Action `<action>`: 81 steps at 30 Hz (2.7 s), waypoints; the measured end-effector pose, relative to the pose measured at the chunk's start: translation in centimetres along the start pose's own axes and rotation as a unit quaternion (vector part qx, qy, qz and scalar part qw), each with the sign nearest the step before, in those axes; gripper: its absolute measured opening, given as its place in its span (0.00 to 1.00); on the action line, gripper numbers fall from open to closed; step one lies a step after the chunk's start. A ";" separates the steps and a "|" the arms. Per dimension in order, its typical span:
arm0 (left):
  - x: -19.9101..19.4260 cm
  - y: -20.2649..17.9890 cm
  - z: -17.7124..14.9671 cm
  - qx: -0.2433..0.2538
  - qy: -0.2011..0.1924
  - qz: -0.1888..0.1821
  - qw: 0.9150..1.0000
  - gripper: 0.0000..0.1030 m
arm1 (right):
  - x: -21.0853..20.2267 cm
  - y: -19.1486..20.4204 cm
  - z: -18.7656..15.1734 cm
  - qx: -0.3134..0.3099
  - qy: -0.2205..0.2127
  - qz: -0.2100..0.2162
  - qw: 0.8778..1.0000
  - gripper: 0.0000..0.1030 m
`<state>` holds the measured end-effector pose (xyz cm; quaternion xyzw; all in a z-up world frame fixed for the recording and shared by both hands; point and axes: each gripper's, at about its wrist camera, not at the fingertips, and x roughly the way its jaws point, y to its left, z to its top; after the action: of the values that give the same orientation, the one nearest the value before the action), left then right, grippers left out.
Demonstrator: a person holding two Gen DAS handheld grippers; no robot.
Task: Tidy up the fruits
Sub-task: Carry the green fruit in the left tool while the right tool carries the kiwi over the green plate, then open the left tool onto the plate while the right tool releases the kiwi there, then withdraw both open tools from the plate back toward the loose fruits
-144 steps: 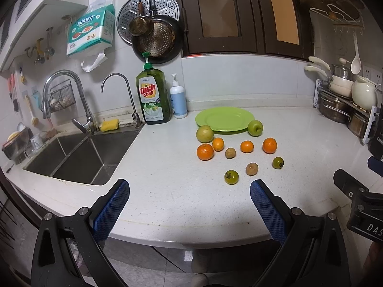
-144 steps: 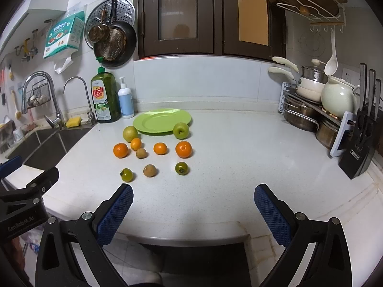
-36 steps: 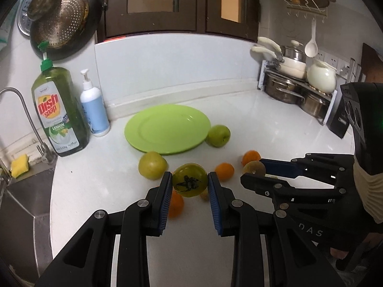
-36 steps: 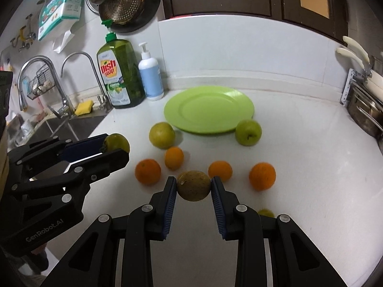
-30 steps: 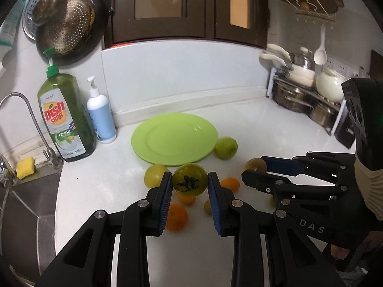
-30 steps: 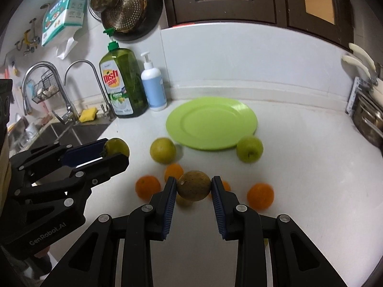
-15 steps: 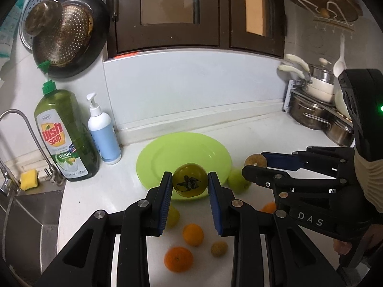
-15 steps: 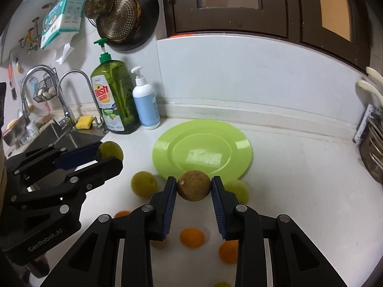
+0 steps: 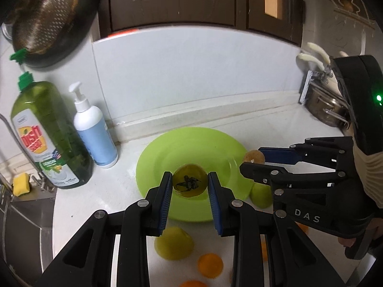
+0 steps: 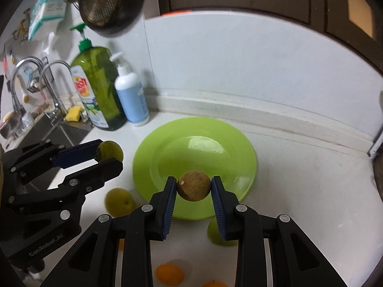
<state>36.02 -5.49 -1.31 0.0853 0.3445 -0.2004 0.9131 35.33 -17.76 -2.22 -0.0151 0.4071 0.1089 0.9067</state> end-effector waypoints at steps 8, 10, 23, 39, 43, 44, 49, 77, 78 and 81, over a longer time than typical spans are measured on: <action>4.7 0.8 0.7 -0.007 0.050 -0.003 0.999 0.29 | 4.8 -1.7 1.1 0.011 0.054 0.007 0.998 0.30; 5.8 0.9 0.6 -0.007 0.063 -0.003 0.998 0.29 | 6.1 -2.1 1.2 0.016 0.070 0.012 0.997 0.30; 9.7 1.3 -0.2 -0.018 0.132 -0.017 0.991 0.29 | 9.8 -2.4 0.8 0.024 0.124 0.014 0.992 0.30; 10.0 1.6 -0.3 -0.023 0.133 -0.006 0.991 0.32 | 9.9 -2.6 0.6 0.029 0.128 0.022 0.991 0.32; 8.8 1.8 -0.1 -0.030 0.119 -0.003 0.992 0.35 | 9.0 -2.4 0.6 0.033 0.117 0.021 0.992 0.34; 8.3 1.8 0.0 -0.033 0.114 -0.002 0.993 0.35 | 8.7 -2.4 0.6 0.033 0.114 0.023 0.993 0.34; 5.6 2.0 0.3 -0.037 0.086 0.007 0.996 0.40 | 6.6 -1.7 0.6 0.029 0.087 0.013 0.996 0.34; -11.0 -2.0 -4.0 0.021 -0.060 0.023 0.998 0.68 | -11.1 1.9 -5.8 0.073 -0.095 -0.079 0.990 0.65; -11.3 -2.3 -4.2 0.025 -0.062 0.023 0.998 0.69 | -11.5 2.0 -6.2 0.077 -0.096 -0.085 0.989 0.65; -12.0 -3.0 -5.1 0.043 -0.069 0.020 0.997 0.71 | -12.4 2.1 -7.5 0.085 -0.098 -0.099 0.987 0.65</action>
<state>23.56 -3.04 2.78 0.1175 0.2703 -0.2023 0.9339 21.36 -18.91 2.08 0.0329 0.3204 -0.0153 0.9466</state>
